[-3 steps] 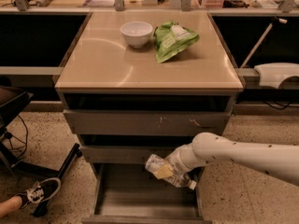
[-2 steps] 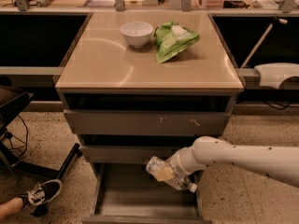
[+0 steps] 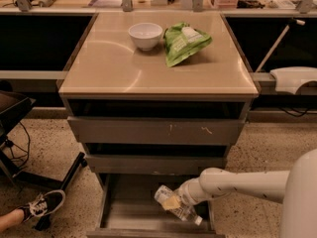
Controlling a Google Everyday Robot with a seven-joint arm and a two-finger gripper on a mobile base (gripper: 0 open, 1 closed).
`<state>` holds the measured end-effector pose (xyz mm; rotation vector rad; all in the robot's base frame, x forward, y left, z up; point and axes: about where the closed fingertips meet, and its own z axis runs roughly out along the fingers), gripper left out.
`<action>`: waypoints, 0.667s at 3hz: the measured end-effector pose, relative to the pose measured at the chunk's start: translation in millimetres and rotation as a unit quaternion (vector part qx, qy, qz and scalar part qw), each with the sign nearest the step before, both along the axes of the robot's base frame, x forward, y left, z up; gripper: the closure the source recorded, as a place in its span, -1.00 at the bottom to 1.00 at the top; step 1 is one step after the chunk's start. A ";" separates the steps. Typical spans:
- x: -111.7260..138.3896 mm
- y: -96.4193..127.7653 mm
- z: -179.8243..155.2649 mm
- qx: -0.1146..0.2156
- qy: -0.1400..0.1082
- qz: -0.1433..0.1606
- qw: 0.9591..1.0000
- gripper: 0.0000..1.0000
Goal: Place blue plastic bottle into bottom drawer
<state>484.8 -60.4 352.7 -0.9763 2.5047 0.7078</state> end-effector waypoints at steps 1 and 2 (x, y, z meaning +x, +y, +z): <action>-12.3 5.3 -20.7 0.008 0.019 -0.002 1.000 1.00; -11.9 -14.1 -29.0 -0.001 0.012 -0.028 1.000 1.00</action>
Offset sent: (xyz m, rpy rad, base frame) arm -0.0085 -0.0420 -0.0386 -0.0256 -0.0022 -0.1290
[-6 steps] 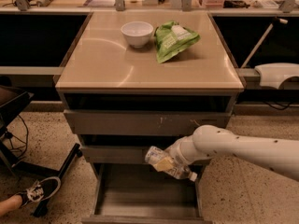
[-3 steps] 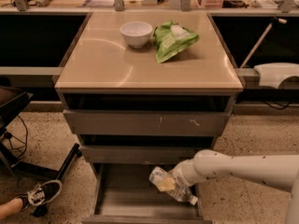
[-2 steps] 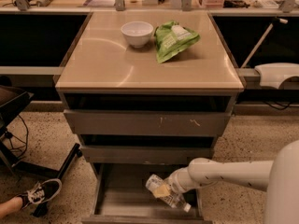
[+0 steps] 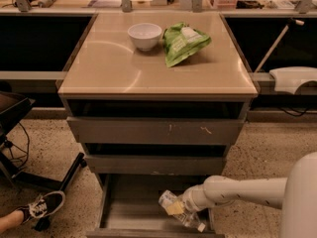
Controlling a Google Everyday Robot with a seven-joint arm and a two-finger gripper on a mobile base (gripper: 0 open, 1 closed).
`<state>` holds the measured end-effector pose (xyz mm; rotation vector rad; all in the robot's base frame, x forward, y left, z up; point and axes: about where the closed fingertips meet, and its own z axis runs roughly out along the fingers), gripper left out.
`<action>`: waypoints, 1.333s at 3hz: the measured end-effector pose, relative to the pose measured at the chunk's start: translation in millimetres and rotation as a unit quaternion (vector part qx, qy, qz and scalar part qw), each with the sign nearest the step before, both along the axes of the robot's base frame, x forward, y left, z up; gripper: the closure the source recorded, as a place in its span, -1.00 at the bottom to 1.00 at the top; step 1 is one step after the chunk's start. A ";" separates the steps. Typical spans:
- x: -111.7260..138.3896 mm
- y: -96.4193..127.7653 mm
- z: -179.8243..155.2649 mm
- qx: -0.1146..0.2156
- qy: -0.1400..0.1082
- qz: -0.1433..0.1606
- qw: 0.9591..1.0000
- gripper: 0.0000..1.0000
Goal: Place blue plastic bottle into bottom drawer
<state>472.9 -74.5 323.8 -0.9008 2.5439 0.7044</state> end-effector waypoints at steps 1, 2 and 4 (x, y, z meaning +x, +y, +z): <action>2.3 -22.6 -32.2 0.010 0.012 -0.024 1.000 1.00; 23.8 -15.5 -78.9 0.033 0.030 -0.024 0.999 1.00; 55.6 -26.2 -80.8 0.034 0.012 -0.044 0.998 1.00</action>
Offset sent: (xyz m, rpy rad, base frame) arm 0.0801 -0.0142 -0.1319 0.1228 0.0673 -0.0735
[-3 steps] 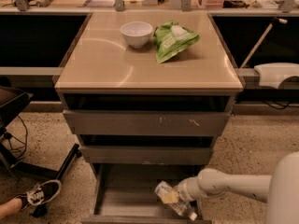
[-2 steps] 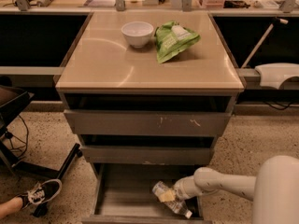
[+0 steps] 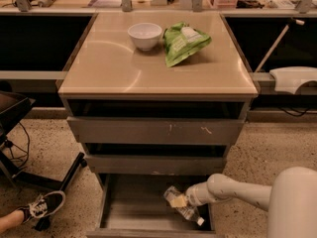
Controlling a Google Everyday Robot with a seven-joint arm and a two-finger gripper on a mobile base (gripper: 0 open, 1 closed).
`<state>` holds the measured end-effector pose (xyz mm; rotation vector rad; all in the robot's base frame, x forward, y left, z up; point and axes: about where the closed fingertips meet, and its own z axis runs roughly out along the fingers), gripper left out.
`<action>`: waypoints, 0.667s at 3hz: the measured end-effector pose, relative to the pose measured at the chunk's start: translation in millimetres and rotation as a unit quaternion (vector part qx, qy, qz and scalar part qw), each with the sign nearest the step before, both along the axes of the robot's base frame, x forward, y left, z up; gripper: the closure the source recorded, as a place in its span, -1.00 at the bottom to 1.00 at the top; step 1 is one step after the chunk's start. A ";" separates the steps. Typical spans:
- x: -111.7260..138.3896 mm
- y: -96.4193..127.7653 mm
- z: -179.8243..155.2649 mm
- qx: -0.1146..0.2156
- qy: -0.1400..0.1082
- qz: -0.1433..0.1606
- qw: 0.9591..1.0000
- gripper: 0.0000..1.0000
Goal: Place blue plastic bottle into bottom drawer
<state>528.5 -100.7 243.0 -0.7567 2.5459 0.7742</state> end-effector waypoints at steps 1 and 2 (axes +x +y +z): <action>3.3 6.7 -17.5 0.008 0.010 0.007 1.000 1.00; -4.7 25.1 -47.7 0.075 0.032 0.008 0.997 1.00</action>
Offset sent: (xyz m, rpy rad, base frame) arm 0.0112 0.0321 -0.1008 0.3807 0.1125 0.0153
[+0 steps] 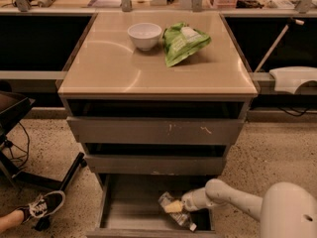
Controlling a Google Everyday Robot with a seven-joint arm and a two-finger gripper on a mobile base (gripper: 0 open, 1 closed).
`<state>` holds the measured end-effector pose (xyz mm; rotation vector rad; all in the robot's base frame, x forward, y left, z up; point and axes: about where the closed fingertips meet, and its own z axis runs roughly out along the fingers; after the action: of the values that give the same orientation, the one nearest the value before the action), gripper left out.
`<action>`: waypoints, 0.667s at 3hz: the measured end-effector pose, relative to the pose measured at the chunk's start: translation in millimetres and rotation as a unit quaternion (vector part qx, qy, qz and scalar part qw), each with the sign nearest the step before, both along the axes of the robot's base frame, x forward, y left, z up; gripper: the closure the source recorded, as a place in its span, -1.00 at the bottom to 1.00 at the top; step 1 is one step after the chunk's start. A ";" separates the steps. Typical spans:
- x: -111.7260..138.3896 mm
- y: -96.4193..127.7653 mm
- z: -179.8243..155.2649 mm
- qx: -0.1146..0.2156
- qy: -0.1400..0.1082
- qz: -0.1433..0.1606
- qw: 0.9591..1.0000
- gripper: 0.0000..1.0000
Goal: Place blue plastic bottle into bottom drawer
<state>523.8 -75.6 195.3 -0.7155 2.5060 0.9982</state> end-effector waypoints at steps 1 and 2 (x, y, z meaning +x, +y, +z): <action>-12.2 0.4 -25.5 0.017 0.021 0.011 1.000 1.00; -12.2 0.4 -25.5 0.017 0.021 0.011 1.000 0.62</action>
Offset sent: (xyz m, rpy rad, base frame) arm -0.0122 0.0012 -0.0250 0.0358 0.0381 0.0236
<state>511.6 -75.2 169.8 -0.7195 2.5151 1.0723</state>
